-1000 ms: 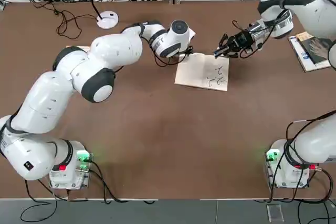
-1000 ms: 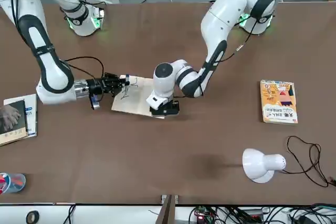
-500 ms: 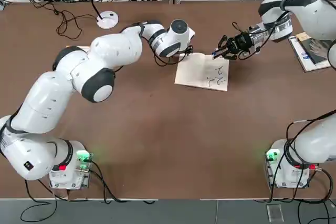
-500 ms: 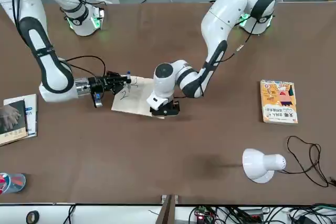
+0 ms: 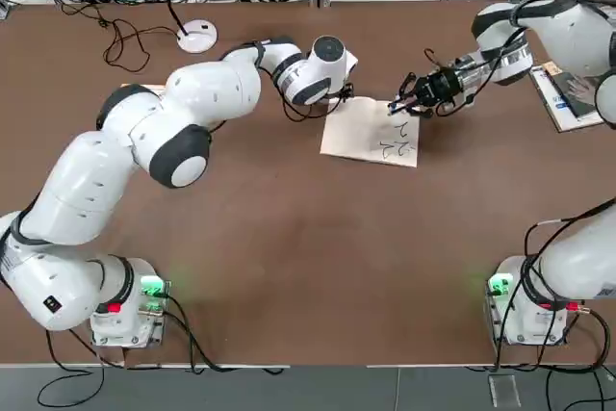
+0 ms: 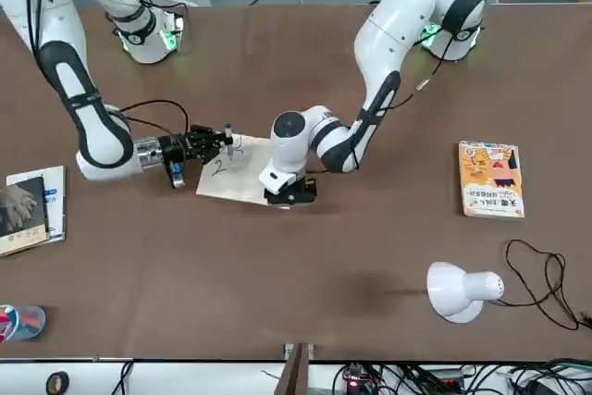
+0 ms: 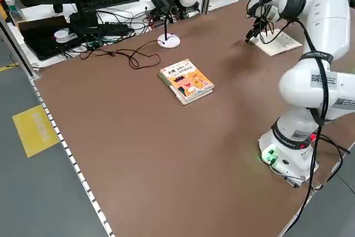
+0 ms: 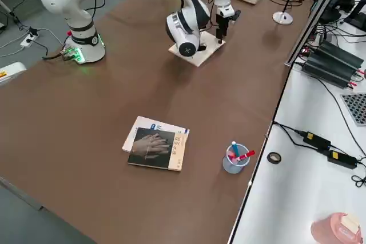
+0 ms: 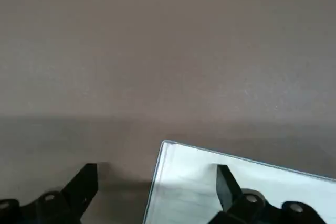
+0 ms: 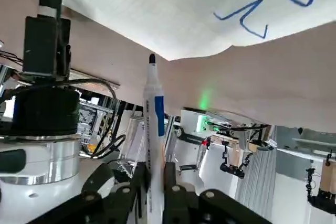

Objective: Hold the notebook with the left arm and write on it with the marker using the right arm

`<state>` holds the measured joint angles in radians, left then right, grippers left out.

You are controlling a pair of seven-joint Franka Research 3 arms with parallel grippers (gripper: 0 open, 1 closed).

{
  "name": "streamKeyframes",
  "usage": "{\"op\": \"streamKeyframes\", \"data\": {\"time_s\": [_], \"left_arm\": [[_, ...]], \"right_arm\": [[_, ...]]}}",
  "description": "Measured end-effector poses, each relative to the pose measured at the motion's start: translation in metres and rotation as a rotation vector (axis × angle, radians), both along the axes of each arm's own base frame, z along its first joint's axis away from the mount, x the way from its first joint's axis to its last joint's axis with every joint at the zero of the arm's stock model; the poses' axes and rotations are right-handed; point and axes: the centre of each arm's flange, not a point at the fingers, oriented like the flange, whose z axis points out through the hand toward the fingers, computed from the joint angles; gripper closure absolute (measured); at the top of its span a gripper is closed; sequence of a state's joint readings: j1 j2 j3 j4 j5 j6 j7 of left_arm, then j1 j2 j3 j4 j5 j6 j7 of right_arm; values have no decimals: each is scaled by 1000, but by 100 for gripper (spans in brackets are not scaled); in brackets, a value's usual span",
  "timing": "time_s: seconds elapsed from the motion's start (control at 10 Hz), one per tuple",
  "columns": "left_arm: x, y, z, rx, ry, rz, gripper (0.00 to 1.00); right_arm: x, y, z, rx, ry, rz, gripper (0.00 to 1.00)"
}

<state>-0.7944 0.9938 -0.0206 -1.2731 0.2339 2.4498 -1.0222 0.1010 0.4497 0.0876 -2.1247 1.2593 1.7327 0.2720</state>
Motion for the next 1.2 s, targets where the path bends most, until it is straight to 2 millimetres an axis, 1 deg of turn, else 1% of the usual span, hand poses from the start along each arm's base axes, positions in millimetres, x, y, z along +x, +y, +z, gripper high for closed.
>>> {"op": "streamKeyframes", "data": {"time_s": [0.3,0.5,0.8,1.2], "left_arm": [[0,0,0,0,0,0,0],[0,0,0,0,0,0,0],[0,0,0,1,0,0,0],[0,0,0,1,0,0,0]], "right_arm": [[-9,-3,-24,-1,-19,7,83],[-14,-7,-35,-15,-30,3,83],[-20,-8,-41,-23,-26,4,83],[-22,-9,-43,-28,-22,4,83]]}}
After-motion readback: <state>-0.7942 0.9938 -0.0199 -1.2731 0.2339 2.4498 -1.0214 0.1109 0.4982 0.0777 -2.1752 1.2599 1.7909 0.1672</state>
